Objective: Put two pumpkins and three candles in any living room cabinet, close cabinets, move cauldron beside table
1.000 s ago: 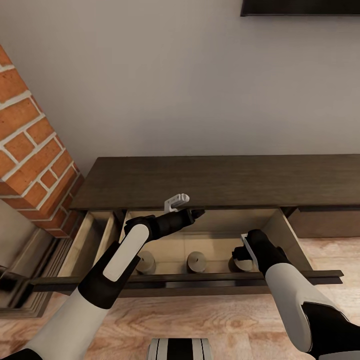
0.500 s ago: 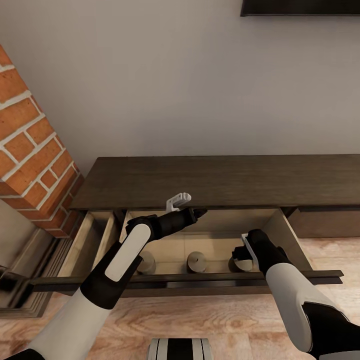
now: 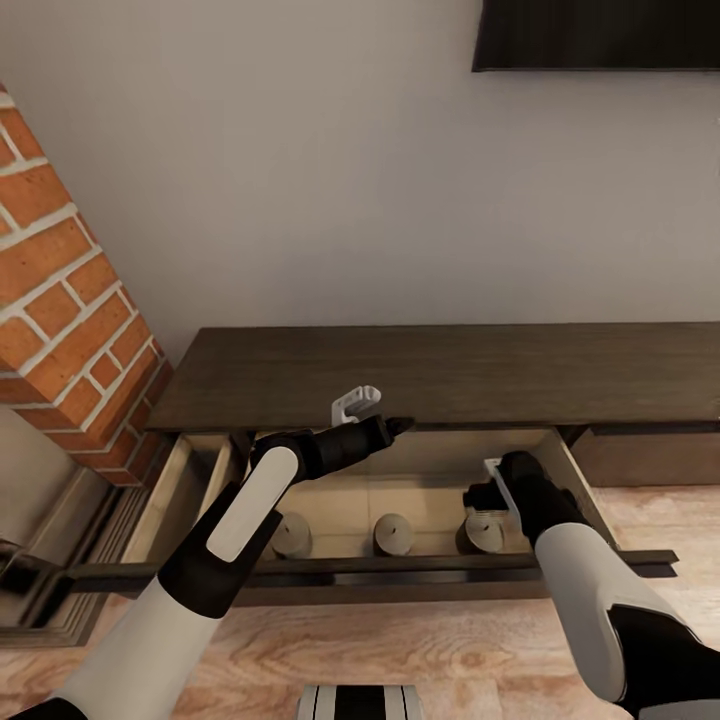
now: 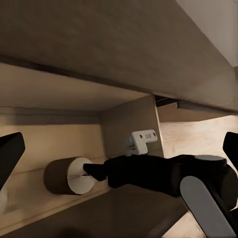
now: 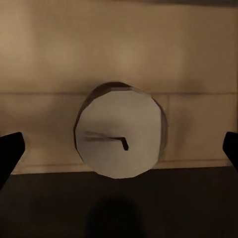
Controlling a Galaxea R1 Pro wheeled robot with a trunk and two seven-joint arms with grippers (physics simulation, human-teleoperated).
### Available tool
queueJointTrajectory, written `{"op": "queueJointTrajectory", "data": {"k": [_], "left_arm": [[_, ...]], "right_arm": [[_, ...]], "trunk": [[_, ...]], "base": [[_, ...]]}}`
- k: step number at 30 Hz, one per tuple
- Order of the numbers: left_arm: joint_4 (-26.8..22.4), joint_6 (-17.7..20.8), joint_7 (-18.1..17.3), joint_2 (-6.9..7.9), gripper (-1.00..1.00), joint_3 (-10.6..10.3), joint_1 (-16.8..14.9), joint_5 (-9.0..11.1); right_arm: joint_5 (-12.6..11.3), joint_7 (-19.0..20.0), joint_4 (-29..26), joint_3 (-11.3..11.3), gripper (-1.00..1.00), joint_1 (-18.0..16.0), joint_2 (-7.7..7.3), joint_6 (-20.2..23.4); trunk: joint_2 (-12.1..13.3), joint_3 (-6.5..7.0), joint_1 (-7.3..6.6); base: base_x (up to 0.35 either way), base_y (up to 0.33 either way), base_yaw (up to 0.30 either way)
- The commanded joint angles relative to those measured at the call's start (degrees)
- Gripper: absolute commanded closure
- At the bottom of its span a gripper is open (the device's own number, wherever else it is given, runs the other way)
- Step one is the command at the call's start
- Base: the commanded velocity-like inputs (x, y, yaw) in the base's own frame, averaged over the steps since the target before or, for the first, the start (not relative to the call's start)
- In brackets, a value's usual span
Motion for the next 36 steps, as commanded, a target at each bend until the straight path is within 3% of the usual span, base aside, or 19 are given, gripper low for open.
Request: {"op": "queueJointTrajectory", "data": {"k": [1, 6, 10, 15, 22, 32, 36], "left_arm": [[0.0, 0.01, 0.0, 0.01, -1.0, -0.01, 0.0, -0.01], [0.0, 0.02, 0.0, 0.03, -1.0, 0.03, 0.0, 0.0], [0.07, 0.02, 0.0, 0.06, -1.0, -0.07, 0.0, 0.0], [0.14, 0.02, 0.0, 0.04, -1.0, -0.1, 0.0, 0.0], [0.24, 0.02, 0.0, 0.05, -1.0, -0.16, 0.0, 0.0], [0.16, 0.1, 0.0, -0.29, -1.0, -0.42, 0.0, -0.01], [0.17, 0.3, 0.09, -0.32, -1.0, -1.08, 0.08, 0.08]], "right_arm": [[-0.01, 1.26, -0.44, -0.63, -1.0, 0.0, -0.11, 0.02], [-0.02, 7.68, -1.52, -2.78, -1.0, -0.01, -1.28, 0.12], [-0.03, 16.37, -1.76, -3.21, -1.0, -0.01, -4.26, 0.13], [-0.03, 32.97, -1.78, -3.2, -1.0, 0.26, -10.15, 0.07], [0.04, 51.38, -1.71, -3.12, -1.0, 0.4, -16.01, -0.07], [0.12, 61.28, -1.67, -3.1, -1.0, 0.4, -19.26, -0.34], [0.18, 62.42, -1.67, -2.96, -1.0, 0.42, -19.65, -0.22]], "trunk": [[0.42, 0.18, -0.22], [2.42, 1.08, -1.32], [4.03, 1.8, -2.2], [6.03, 2.7, -3.3], [8.84, 3.95, -4.84], [12.85, 5.75, -7.03], [14.45, 6.47, -7.91]], "base": [[0.0, 0.0, 0.0], [0.0, 0.0, 0.0], [0.0, 0.0, 0.0], [-0.006, 0.0, 0.0], [-0.212, 0.0, 0.0], [-0.219, 0.0, 0.0], [-0.009, 0.0, 0.0]]}}
